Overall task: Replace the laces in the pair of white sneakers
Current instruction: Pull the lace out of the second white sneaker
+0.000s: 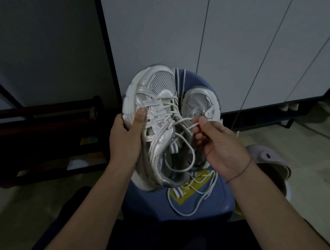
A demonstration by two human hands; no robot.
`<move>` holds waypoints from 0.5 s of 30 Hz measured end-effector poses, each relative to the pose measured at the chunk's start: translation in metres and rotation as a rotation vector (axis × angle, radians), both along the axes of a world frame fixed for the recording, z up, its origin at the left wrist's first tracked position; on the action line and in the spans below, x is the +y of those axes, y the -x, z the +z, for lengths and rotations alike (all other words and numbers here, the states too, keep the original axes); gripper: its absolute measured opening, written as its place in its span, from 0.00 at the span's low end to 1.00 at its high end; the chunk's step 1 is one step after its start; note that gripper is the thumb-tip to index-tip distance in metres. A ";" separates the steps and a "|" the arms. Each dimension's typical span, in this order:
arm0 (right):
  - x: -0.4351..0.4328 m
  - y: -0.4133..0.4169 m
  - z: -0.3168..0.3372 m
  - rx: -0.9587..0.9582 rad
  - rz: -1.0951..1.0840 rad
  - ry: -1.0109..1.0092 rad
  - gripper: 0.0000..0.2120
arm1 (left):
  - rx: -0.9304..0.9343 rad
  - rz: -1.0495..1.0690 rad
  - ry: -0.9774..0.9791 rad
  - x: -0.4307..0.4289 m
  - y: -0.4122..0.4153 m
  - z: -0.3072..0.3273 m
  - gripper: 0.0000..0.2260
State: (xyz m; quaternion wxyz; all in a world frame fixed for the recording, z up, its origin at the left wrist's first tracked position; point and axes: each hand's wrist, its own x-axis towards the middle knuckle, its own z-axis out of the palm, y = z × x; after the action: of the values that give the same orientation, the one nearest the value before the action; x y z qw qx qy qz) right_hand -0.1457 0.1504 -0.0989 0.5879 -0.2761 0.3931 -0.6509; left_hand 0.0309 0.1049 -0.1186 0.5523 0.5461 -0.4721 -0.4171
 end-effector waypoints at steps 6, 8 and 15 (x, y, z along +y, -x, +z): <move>-0.007 0.025 0.005 -0.147 -0.092 0.005 0.14 | -0.039 0.005 0.006 -0.001 -0.004 0.001 0.15; -0.004 0.029 0.004 0.248 -0.155 -0.050 0.14 | -0.071 0.019 0.018 -0.001 -0.005 0.002 0.14; 0.007 0.013 0.006 0.920 -0.097 0.181 0.11 | -0.169 0.014 0.051 0.001 -0.004 0.004 0.17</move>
State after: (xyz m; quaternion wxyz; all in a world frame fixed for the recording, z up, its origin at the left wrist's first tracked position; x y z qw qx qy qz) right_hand -0.1583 0.1578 -0.0927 0.2952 -0.5675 0.5669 -0.5190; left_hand 0.0345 0.1064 -0.1142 0.5269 0.5685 -0.5236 -0.3534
